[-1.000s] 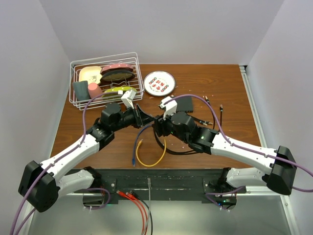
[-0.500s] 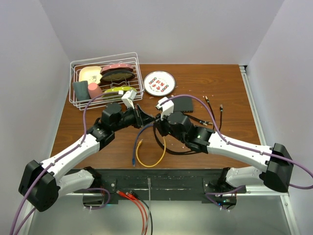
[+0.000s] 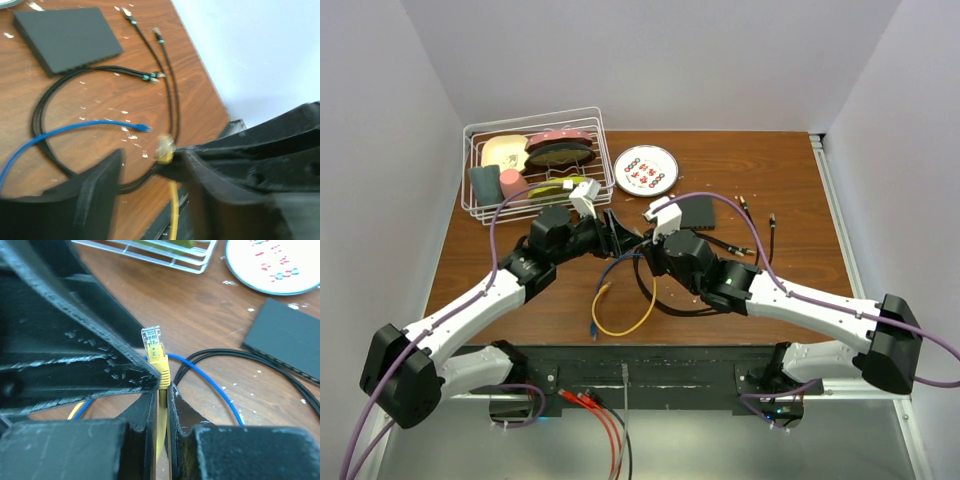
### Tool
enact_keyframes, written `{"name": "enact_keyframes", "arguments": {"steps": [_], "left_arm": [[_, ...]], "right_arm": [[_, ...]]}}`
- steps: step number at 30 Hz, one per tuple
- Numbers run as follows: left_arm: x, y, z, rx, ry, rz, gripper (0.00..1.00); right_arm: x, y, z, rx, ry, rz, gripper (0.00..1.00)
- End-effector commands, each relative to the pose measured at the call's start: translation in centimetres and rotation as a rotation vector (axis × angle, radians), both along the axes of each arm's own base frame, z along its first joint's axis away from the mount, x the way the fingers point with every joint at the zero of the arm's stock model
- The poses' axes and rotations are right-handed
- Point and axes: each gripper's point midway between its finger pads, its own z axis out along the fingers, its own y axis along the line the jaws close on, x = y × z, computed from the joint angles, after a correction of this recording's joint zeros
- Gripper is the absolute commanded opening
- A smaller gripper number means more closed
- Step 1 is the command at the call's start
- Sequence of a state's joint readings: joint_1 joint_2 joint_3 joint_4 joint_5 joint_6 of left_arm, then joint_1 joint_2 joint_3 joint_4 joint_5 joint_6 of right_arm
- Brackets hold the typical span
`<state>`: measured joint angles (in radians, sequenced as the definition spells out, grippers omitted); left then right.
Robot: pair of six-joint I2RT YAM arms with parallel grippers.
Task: Insert the plug into the switch port
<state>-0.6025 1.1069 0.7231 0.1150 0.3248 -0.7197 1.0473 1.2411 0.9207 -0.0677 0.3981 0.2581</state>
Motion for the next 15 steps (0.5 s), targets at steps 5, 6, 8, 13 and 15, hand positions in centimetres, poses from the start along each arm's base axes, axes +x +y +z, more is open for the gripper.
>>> {"name": "enact_keyframes", "arguments": {"steps": [5,6,8,13,15], "left_arm": [[4.1,1.4,2.8,0.146,-0.088,0.143,0.77],[4.7,1.5,3.6,0.15,-0.108,0.154,0.77],[5.7,1.5,3.4,0.171,-0.107,0.169,0.78],[8.5,2.0,2.6,0.171,-0.103,0.214,0.78],[9.6,2.0,2.6,0.145,-0.114,0.213,0.78]], "right_arm": [[1.9,-0.4,-2.0,0.034,0.123,-0.065,0.0],[2.1,0.2,-1.1,0.091,0.105,-0.035,0.0],[2.0,0.3,-1.3,0.13,0.13,0.012,0.0],[4.9,-2.2,-1.3,0.125,0.135,-0.111,0.0],[7.4,-5.4,-2.4,0.114,0.162,-0.231,0.0]]}}
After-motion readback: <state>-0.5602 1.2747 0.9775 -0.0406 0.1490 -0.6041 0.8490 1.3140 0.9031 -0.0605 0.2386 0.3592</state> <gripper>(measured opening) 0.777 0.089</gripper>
